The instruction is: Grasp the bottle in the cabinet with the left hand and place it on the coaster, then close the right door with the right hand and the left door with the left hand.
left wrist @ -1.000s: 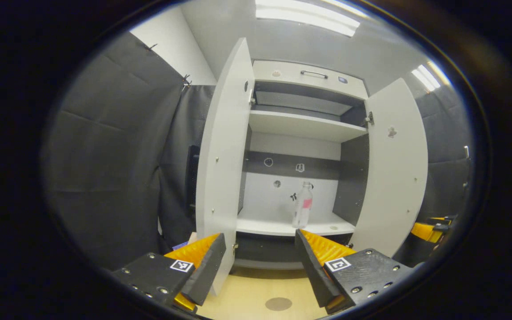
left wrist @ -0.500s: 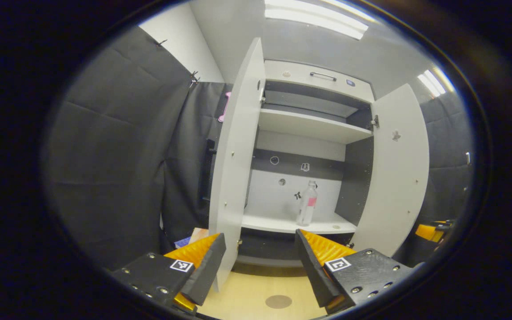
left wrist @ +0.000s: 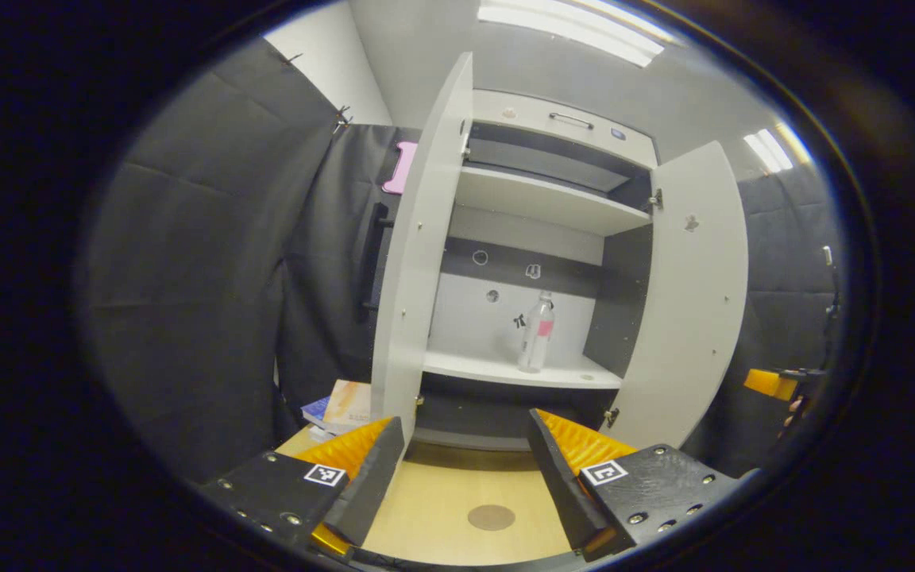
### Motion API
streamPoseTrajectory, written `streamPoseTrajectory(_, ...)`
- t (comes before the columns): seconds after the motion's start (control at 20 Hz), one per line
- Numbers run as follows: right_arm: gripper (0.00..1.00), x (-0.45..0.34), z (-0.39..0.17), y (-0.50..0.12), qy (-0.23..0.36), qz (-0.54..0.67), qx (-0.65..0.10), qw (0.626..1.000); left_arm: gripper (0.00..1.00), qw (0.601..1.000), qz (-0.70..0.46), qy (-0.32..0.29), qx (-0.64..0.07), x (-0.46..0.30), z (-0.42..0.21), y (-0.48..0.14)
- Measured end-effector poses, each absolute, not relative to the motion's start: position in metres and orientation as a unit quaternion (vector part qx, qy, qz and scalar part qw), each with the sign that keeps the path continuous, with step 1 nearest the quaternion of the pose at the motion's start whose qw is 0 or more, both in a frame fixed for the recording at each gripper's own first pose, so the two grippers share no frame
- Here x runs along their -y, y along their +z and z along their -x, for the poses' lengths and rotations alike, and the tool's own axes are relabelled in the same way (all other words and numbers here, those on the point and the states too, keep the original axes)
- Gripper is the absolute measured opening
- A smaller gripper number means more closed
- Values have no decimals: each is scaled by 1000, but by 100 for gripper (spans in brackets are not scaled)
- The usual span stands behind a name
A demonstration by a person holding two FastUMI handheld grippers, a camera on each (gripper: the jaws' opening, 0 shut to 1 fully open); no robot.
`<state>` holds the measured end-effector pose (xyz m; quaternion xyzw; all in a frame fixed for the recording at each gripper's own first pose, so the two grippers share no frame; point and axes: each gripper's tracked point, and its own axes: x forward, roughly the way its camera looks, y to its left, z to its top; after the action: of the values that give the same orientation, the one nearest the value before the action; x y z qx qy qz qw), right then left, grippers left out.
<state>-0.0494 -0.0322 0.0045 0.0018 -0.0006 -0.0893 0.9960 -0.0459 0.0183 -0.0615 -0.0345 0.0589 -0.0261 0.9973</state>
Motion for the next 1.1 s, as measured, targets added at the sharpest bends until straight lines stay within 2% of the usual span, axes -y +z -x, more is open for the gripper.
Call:
streamPoseTrajectory(0.25, 97, 76, 57, 9, -149, -7, 13, 989, 91, 995, 32, -66, -61, 13, 22, -57)
streamPoseTrajectory(0.5, 96, 125, 34, 8, -197, -17, 36, 980, 92, 990, 57, -104, -72, 63, -32, -64)
streamPoseTrajectory(0.8, 97, 162, -21, 6, -208, -31, 38, 977, 91, 993, 30, -98, -56, 104, -136, -53)
streamPoseTrajectory(1.1, 97, 196, -51, 2, -227, -32, 39, 973, 92, 995, 20, -83, -45, 122, -249, -44)
